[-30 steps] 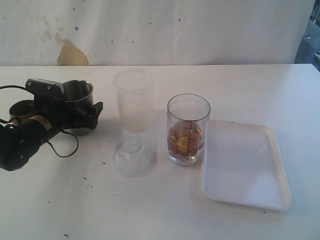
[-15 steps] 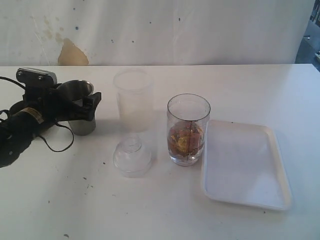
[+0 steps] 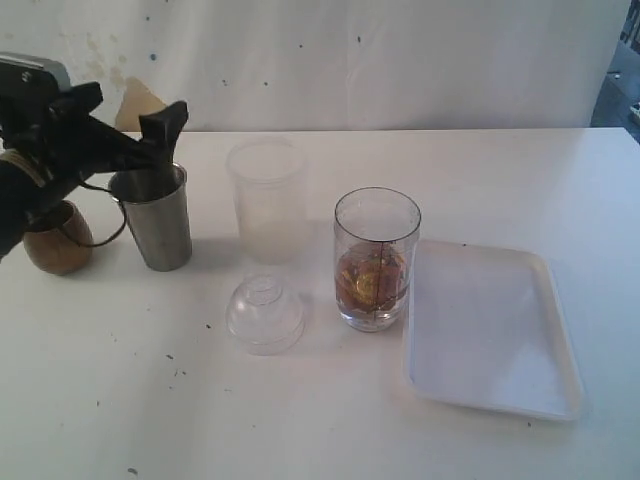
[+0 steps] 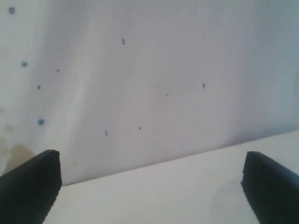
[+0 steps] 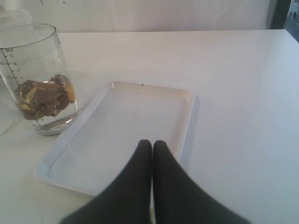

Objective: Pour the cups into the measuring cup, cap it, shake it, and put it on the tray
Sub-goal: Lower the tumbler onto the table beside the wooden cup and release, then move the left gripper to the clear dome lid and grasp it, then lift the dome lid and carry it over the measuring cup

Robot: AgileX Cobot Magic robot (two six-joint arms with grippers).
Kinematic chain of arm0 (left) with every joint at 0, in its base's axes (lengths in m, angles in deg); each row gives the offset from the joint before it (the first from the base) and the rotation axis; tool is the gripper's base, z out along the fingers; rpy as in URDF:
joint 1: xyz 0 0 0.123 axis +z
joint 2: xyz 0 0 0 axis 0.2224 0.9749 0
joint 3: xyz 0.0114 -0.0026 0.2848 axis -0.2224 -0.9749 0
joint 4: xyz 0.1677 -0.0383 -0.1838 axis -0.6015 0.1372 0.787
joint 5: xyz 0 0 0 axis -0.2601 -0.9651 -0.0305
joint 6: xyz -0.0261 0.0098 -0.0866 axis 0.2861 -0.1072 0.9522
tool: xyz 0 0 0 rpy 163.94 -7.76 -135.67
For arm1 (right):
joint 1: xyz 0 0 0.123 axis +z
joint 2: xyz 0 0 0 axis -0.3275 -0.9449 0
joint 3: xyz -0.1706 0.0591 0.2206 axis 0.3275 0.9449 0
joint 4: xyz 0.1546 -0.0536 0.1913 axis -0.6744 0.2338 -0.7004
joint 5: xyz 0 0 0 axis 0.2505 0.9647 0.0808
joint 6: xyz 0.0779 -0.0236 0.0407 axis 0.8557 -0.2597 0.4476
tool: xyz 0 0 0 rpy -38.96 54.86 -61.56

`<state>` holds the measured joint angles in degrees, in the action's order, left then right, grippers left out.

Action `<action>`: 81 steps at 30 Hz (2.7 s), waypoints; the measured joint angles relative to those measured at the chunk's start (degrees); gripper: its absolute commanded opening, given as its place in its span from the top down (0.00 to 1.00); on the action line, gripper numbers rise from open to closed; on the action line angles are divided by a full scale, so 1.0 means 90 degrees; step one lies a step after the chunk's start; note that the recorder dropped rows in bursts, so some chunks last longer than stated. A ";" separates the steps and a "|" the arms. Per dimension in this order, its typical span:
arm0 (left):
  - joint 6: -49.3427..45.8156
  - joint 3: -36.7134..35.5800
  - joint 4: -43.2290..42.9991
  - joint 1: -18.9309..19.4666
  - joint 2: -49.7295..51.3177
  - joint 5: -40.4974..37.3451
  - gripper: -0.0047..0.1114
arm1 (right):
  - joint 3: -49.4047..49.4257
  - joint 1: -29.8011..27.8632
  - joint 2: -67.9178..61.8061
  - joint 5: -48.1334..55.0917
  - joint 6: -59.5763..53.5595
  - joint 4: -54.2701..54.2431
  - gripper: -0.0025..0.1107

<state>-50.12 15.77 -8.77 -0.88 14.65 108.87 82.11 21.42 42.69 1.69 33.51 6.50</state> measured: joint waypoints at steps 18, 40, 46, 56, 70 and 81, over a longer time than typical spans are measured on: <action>0.5658 0.0000 -0.5937 -0.2126 -0.2448 -0.4445 0.28 | 0.0000 0.0000 0.0000 0.0000 0.0000 0.0000 0.98; 0.6254 0.0515 -0.4774 -0.2587 0.0003 -0.5315 0.28 | 0.0000 0.0000 0.0000 0.0000 0.0000 0.0000 0.98; 0.6264 0.0928 -0.4774 -0.2587 0.0268 -0.5510 0.28 | 0.0000 0.0000 0.0000 0.0000 0.0000 0.0000 0.98; 0.6421 0.0928 -0.4770 -0.2587 0.0538 -0.5793 0.28 | 0.0000 0.0000 0.0000 0.0000 0.0000 0.0000 0.98; 0.6415 0.0955 -0.4760 -0.2587 0.0538 -0.5249 0.91 | 0.0000 0.0000 0.0000 0.0000 0.0000 0.0000 0.98; 0.6547 0.0955 -0.4760 -0.2662 0.0218 -0.5645 0.96 | 0.0000 0.0000 0.0000 0.0000 0.0000 0.0000 0.98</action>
<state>8.81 24.36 -51.61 -24.84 16.60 58.07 82.11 21.42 42.69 1.69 33.51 6.50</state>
